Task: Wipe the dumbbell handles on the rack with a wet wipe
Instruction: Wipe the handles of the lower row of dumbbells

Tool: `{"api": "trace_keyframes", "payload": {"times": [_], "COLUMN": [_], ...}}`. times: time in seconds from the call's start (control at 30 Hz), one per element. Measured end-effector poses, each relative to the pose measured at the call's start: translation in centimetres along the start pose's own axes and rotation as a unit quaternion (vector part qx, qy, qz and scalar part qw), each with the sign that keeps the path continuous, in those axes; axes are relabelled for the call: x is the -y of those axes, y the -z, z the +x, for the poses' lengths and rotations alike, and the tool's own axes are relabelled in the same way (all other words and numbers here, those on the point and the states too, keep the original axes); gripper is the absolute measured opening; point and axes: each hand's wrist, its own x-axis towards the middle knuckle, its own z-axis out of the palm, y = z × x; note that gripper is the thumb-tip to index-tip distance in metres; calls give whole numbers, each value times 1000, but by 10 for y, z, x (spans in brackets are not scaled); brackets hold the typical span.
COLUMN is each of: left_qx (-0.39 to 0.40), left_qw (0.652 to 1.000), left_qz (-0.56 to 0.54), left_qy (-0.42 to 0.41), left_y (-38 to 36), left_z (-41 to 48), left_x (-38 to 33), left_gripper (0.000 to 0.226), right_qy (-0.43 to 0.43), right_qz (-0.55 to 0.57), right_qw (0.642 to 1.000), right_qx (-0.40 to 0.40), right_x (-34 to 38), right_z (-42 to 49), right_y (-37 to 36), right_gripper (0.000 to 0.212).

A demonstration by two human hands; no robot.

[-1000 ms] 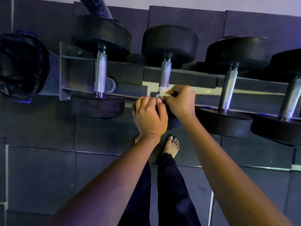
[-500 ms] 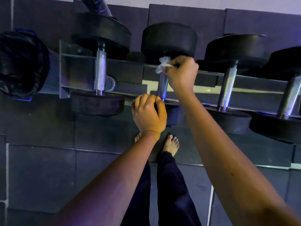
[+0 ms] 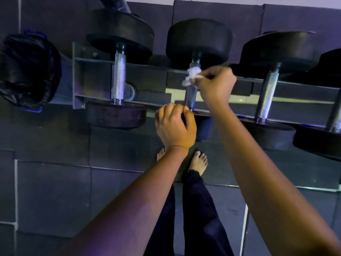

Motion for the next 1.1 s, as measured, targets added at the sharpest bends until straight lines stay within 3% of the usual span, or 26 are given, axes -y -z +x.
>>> {"api": "trace_keyframes", "payload": {"times": [0.13,0.23,0.37,0.53,0.8,0.97,1.1], "left_qx": [-1,-2,-9,-4,-4,-3,-7], "left_qw": [1000,1000,1000,1000,1000,1000,1000], "left_qz": [-4,0,2,4,-6,-11,-15], "left_qy": [-4,-2,-6,-4,-4,-3,-2], "left_y": [0,-1,-1,0,0,0,0], "left_z": [0,0,0,0,0,0,0], "left_x": [0,0,-1,-2,-1,-1,-2], "left_gripper": [25,24,26,26,25,25,26], "right_qy": [-21,-12,-50,-2,-2,1,-30], "right_qz": [53,33,14,-15,46,30,-22], "right_qw": [998,999,995,989,999,999,994], "right_qx": [-8,12,87,149,21,36,102], "right_x": [12,-2,-35,-39,-2,-5,-29], "right_z": [26,14,-14,-27,20,22,-9], "right_y": [2,1,8,15,5,5,10], "right_gripper": [26,21,21,16,19,21,22]}}
